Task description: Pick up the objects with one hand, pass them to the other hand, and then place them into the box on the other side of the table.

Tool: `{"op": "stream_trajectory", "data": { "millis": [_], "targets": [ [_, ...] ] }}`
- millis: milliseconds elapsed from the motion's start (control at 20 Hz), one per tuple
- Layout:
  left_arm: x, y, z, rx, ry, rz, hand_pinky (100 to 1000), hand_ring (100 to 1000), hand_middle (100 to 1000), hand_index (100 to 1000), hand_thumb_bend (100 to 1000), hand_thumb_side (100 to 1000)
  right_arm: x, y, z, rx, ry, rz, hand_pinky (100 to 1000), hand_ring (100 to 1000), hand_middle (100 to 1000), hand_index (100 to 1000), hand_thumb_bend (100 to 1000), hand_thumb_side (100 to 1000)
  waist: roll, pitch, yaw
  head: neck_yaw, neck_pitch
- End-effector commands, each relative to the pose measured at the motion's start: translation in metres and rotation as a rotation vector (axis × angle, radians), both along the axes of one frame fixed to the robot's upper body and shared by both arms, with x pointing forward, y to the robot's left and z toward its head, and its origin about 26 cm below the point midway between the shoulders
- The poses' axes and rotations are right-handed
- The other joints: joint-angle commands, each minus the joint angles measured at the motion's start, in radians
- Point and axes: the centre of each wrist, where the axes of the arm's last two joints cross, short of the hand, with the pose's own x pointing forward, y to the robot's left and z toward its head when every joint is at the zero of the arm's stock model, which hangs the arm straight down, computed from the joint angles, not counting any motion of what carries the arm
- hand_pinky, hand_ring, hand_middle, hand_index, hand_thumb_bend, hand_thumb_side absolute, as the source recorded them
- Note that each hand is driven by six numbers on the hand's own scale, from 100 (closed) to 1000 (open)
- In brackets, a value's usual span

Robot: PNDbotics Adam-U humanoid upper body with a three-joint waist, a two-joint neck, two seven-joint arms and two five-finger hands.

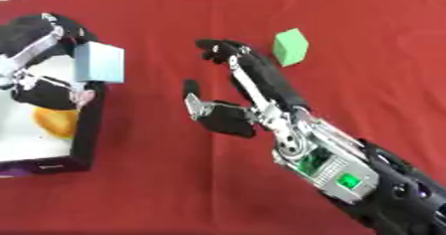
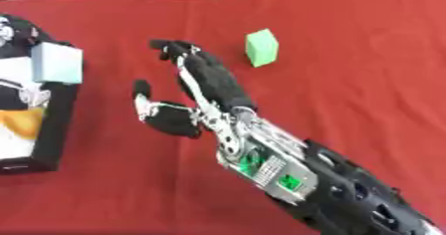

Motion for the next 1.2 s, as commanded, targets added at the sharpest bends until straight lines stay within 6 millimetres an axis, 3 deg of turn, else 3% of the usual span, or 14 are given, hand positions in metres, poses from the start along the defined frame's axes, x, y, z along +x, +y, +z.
{"op": "stream_trajectory", "data": {
  "millis": [50,200,600,950,1200],
  "targets": [
    [-0.006,0.019,0.016,-0.058,-0.062,0.071,762,612,439,380,100,100,-0.002,-0.006,0.010,0.045,-0.024,0.005,804,805,773,908,100,558,0.000,-0.019,0.005,0.013,-0.010],
    [-0.005,0.029,0.012,-0.100,-0.057,0.124,762,612,439,381,100,100,0.000,-0.010,0.012,0.074,-0.025,-0.010,804,809,773,901,100,595,-0.003,-0.019,0.004,0.034,-0.010],
    [0.008,0.060,-0.007,-0.130,-0.041,0.272,771,620,462,425,100,102,0.000,-0.022,0.023,0.120,-0.053,-0.087,790,805,792,877,100,396,-0.010,-0.015,0.003,0.102,-0.008],
    [0.026,0.085,-0.028,-0.118,-0.003,0.390,782,650,517,553,100,132,0.001,-0.033,0.028,0.091,-0.078,-0.086,792,798,781,874,100,373,-0.018,-0.016,0.001,0.110,-0.003],
    [0.033,0.097,-0.040,-0.089,0.028,0.428,816,726,617,699,244,261,0.002,-0.036,0.029,0.105,-0.099,-0.093,790,792,774,868,100,363,-0.023,-0.013,0.001,0.110,0.001]
  ]
}}
